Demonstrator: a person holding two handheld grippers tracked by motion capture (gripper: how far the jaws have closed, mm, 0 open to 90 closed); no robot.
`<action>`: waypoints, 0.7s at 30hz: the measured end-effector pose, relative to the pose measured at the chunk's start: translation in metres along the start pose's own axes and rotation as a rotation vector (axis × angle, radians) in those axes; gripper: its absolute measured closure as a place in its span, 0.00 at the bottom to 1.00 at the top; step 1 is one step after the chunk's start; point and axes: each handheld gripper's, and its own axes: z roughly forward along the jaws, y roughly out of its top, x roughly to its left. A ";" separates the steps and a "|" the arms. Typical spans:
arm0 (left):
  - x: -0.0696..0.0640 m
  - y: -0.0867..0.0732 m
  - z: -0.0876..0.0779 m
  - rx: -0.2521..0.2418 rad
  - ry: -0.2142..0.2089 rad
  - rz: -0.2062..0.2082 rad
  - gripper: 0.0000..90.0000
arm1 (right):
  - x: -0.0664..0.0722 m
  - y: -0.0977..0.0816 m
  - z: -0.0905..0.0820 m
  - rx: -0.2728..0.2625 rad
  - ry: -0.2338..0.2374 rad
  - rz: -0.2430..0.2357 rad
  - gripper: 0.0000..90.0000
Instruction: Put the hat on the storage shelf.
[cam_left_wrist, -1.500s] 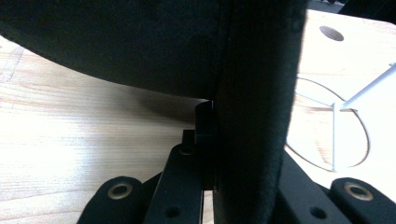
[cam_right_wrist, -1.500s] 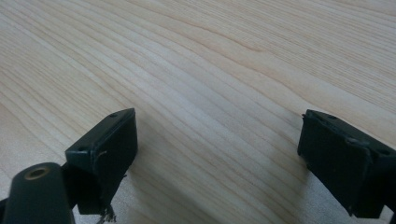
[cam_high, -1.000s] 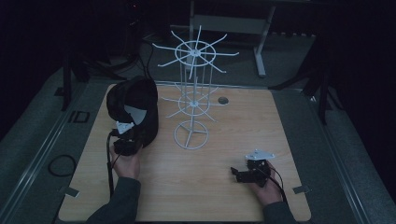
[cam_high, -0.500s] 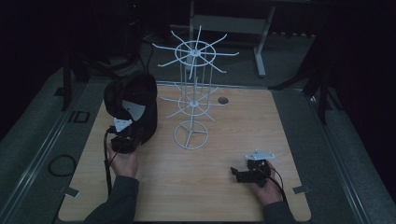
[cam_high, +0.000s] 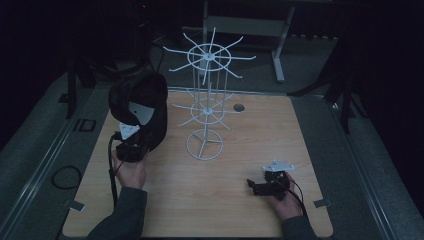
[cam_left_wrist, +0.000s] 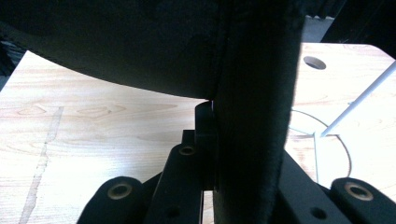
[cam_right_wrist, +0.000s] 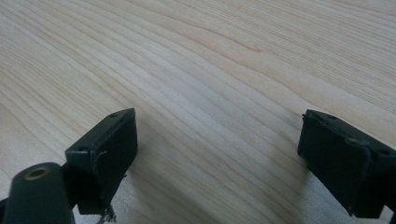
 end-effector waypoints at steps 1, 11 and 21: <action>0.000 0.001 -0.001 0.000 -0.001 0.001 0.96 | 0.000 0.000 0.000 0.000 0.000 0.000 0.13; 0.000 0.009 -0.007 -0.009 -0.009 0.026 0.96 | 0.000 0.000 0.000 0.000 0.000 -0.002 0.13; 0.000 0.016 -0.013 -0.016 -0.018 0.036 0.96 | 0.000 0.000 0.000 0.000 0.000 -0.002 0.13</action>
